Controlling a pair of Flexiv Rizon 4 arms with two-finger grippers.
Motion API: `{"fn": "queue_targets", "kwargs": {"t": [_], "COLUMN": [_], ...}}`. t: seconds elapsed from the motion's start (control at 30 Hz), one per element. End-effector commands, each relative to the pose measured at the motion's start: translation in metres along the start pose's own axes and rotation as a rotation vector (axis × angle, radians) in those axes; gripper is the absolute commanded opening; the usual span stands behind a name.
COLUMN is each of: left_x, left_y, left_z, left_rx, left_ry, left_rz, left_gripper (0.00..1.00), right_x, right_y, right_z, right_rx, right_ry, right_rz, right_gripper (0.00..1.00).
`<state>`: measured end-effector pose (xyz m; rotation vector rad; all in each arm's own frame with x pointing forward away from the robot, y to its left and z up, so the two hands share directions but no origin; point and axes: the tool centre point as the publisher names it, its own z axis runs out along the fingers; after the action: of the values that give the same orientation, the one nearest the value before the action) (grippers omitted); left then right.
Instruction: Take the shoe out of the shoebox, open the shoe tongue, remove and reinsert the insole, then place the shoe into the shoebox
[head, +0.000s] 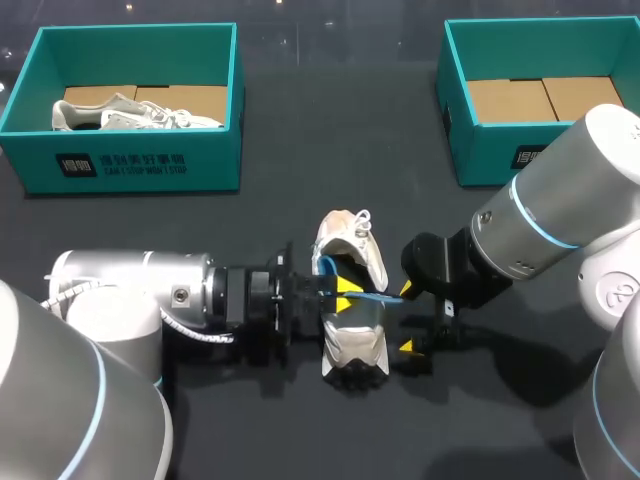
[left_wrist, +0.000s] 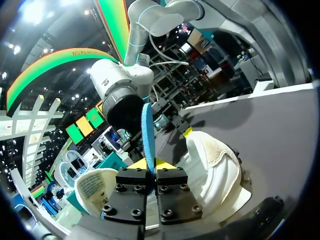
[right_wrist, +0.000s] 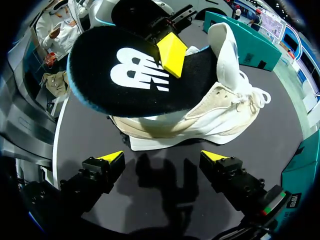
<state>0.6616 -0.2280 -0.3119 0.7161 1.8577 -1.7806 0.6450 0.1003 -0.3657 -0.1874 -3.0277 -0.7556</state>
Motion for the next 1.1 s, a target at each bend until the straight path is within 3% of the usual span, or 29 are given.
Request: {"fn": "queue_targets", "kwargs": {"t": [0.03,0.13,0.33,0.67,1.1], "left_x": [-0.005,-0.008,-0.014,-0.020,-0.032], "left_y": [-0.003,-0.004,-0.005,-0.013,-0.003], "left_z": [0.005,0.007,0.006,-0.001,-0.004], "left_rx": [-0.009,-0.018,-0.024,-0.044,-0.103], "left_ry": [0.026,0.041,0.058,0.144,0.325], "left_rz": [0.011,0.023,0.031,0.047,0.053], "left_gripper": [0.15,0.33,0.47,0.41,0.37], "right_x": [0.001,0.001,0.001,0.001,0.001], "right_y": [-0.001,-0.001,-0.001,-0.001,-0.001], "right_z": [0.000,0.000,0.000,0.000,0.000], "right_rx": [-0.002,-0.002,-0.002,-0.002,-0.002], "right_ry": [-0.002,-0.002,-0.002,-0.002,-0.002], "right_rz": [0.000,0.000,0.000,0.000,0.000], "right_gripper": [1.00,1.00,1.00,1.00,1.00]}}
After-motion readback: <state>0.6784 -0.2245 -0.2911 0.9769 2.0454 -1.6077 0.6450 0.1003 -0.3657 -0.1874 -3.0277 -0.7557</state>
